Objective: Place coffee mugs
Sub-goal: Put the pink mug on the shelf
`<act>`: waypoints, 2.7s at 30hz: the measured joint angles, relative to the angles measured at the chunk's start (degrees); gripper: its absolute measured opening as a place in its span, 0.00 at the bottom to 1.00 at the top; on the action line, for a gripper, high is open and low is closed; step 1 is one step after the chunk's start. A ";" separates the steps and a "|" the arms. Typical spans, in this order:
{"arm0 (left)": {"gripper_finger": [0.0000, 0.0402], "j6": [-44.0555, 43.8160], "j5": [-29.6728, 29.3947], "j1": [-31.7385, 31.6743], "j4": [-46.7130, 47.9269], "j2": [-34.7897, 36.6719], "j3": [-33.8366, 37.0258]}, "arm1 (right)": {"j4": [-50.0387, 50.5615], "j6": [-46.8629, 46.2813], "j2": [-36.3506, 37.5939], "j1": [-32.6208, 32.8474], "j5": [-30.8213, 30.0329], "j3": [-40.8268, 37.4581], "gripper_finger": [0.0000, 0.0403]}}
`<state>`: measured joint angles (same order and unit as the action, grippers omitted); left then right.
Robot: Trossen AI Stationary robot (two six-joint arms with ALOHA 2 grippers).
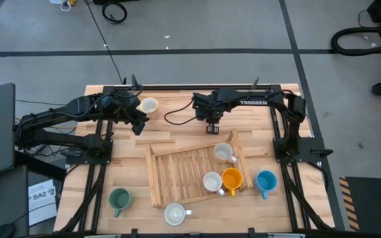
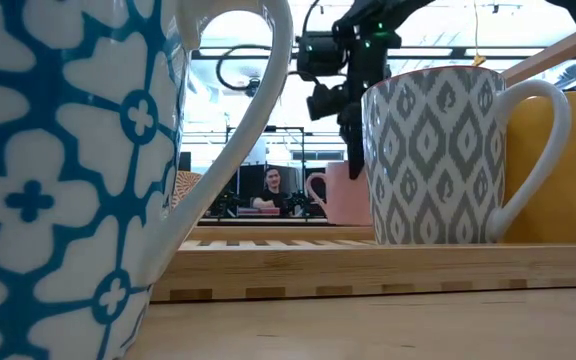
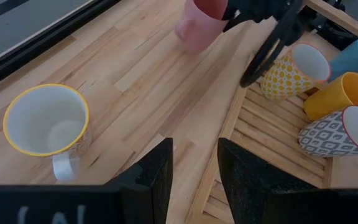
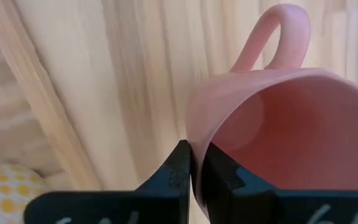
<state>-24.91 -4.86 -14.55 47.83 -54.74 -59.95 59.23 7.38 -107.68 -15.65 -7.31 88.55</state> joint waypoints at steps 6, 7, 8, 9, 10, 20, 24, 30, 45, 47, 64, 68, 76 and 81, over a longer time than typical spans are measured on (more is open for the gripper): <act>0.33 0.00 0.01 0.00 0.00 0.00 0.00 | 3.16 -12.14 0.00 2.48 3.26 4.57 0.06; 0.33 0.00 0.00 0.00 0.00 0.00 -0.01 | 3.58 -14.43 0.00 3.02 4.40 5.18 0.06; 0.33 0.01 0.00 0.00 0.00 0.00 -0.01 | 3.87 -16.57 0.00 3.57 5.67 5.77 0.06; 0.33 0.00 0.00 0.00 0.00 0.00 0.00 | 3.84 -18.58 0.00 4.12 6.83 6.35 0.06; 0.33 0.00 0.01 0.02 0.00 0.00 0.00 | 3.71 -20.54 0.00 4.70 7.94 6.93 0.06; 0.33 0.00 0.02 0.00 0.00 0.00 -0.02 | 3.80 -31.70 0.00 12.75 10.61 8.18 0.06; 0.33 0.00 0.01 0.01 0.00 0.00 -0.01 | 3.08 -35.08 0.00 16.41 10.58 8.18 0.06; 0.33 0.00 0.02 0.01 0.00 0.00 -0.01 | 2.22 -36.37 0.00 20.78 10.15 8.18 0.06; 0.33 0.00 0.01 0.00 0.00 0.00 -0.02 | -0.31 -36.39 0.00 26.83 9.88 7.56 0.06; 0.33 0.00 0.02 0.00 0.00 0.00 0.00 | -0.73 -36.31 0.00 27.35 9.88 6.73 0.06; 0.33 0.00 0.01 0.02 0.00 0.00 -0.02 | -1.47 -36.11 0.00 28.42 6.38 4.70 0.06; 0.33 0.00 0.02 0.00 0.02 0.00 -0.02 | -1.53 -38.86 0.00 28.38 5.20 4.70 0.06; 0.33 0.00 0.00 0.00 0.02 0.00 -0.02 | -1.51 -49.75 0.00 29.17 5.22 4.68 0.06; 0.33 0.02 0.01 0.02 0.02 0.00 -0.01 | -1.49 -54.43 0.00 29.89 5.31 4.66 0.07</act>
<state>-24.89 -4.85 -14.53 47.86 -54.74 -59.96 57.73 -47.06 -107.68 14.25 -2.00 93.21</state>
